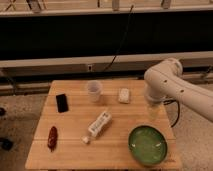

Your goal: Place the bottle in the ceramic bowl

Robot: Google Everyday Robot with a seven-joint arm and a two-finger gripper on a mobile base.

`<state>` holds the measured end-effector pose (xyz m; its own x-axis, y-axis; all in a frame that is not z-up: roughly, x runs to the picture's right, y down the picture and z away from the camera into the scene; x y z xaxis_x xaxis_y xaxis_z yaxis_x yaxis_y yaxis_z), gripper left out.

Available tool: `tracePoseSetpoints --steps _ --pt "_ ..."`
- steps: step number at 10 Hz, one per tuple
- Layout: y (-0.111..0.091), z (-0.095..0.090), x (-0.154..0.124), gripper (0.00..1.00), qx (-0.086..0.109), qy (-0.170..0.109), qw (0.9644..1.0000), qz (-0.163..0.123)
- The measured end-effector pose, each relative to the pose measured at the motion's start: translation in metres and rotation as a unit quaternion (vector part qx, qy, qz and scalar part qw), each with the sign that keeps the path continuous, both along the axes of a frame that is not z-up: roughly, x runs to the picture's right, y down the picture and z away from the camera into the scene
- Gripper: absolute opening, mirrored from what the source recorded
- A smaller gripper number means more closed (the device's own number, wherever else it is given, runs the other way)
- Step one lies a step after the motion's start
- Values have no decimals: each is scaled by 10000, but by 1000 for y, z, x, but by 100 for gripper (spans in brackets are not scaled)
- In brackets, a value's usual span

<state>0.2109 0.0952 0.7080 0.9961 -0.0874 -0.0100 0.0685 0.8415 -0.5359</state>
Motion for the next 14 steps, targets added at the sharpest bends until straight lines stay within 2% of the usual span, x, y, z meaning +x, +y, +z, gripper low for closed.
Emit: tracePoseSetpoints --steps 3,6,8,10,14 --pt "8 13 -27 80 -62 -93 9996 -242" --pt "10 20 -37 80 -57 -190 9984 -536" --pt "11 25 -59 80 -57 -310 9965 -770" --pt "14 31 -63 80 -77 -403 9939 -1028" --pt "17 42 -78 80 -79 -580 9889 -1366"
